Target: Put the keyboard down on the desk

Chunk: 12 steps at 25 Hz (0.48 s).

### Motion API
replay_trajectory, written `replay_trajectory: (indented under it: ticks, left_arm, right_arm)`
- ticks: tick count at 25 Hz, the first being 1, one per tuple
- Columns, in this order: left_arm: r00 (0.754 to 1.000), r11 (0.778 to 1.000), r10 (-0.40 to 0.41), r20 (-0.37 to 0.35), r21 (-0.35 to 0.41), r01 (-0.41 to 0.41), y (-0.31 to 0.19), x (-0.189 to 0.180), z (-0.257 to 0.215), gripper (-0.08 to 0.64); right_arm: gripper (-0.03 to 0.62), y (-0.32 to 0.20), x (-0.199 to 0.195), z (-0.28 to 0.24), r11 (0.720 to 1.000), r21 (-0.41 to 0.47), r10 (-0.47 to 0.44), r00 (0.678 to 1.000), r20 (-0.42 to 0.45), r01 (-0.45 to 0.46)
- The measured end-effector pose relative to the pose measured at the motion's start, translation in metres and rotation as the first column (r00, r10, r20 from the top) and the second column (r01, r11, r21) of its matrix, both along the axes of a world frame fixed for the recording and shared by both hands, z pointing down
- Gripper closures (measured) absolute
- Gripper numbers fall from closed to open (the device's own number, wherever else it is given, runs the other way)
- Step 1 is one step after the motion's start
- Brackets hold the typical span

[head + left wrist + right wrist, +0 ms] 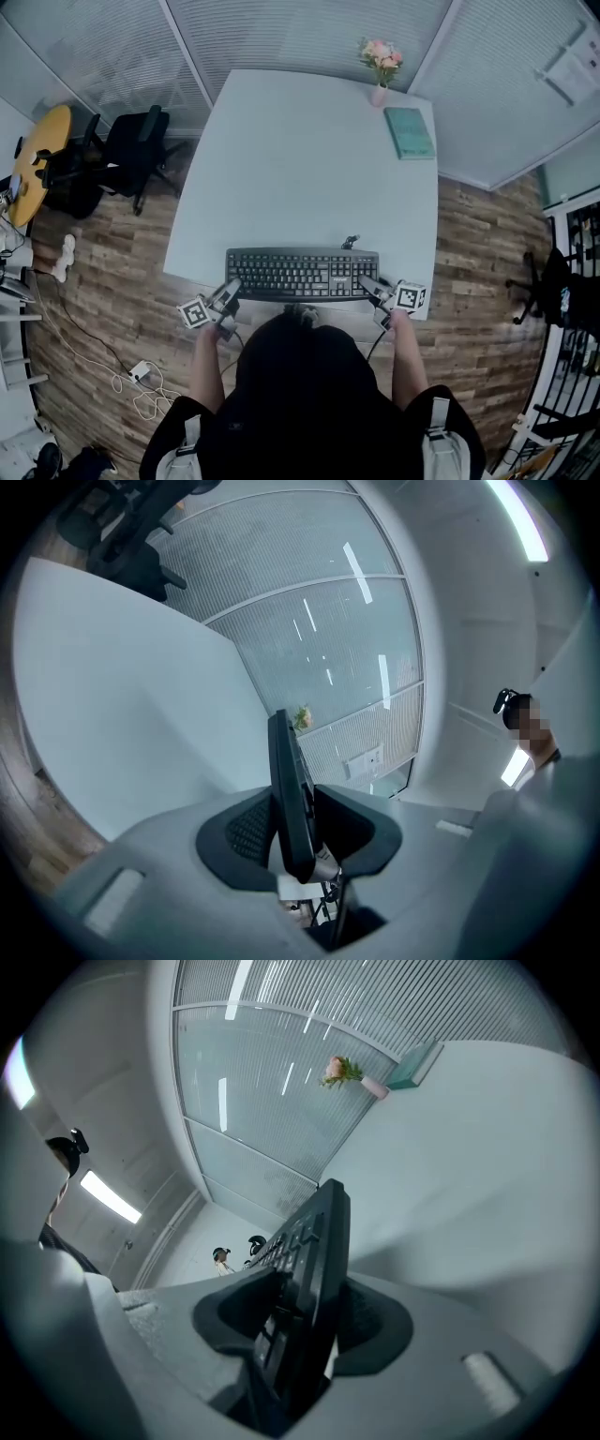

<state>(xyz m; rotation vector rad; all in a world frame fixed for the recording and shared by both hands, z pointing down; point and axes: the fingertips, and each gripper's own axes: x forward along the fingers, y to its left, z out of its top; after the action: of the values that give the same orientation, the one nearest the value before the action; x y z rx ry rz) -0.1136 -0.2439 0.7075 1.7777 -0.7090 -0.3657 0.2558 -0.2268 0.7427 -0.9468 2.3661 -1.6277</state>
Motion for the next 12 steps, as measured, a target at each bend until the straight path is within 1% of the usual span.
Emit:
replay_trajectory:
  ticks: [3, 6, 10, 12]
  left_arm:
    - [1.000, 1.000, 0.020, 0.014, -0.018, -0.020, -0.002, 0.001, 0.004, 0.453]
    - [0.998, 0.999, 0.045, 0.032, -0.026, -0.044, -0.025, -0.009, 0.010, 0.449]
    - [0.992, 0.996, 0.092, 0.087, -0.030, -0.089, -0.054, -0.021, 0.021, 0.446]
    - [0.989, 0.994, 0.111, 0.092, -0.030, -0.109, -0.066, -0.026, 0.026, 0.445]
  right_arm:
    - [0.422, 0.003, 0.004, 0.004, 0.999, -0.033, 0.019, 1.000, -0.010, -0.019]
    - [0.420, -0.015, -0.011, 0.002, 0.998, -0.059, 0.037, 0.999, 0.008, -0.037]
    - [0.419, -0.038, -0.020, 0.009, 0.998, -0.043, 0.038, 0.999, -0.038, -0.039]
    - [0.418, -0.047, -0.026, 0.014, 0.997, -0.051, 0.049, 0.998, -0.043, -0.051]
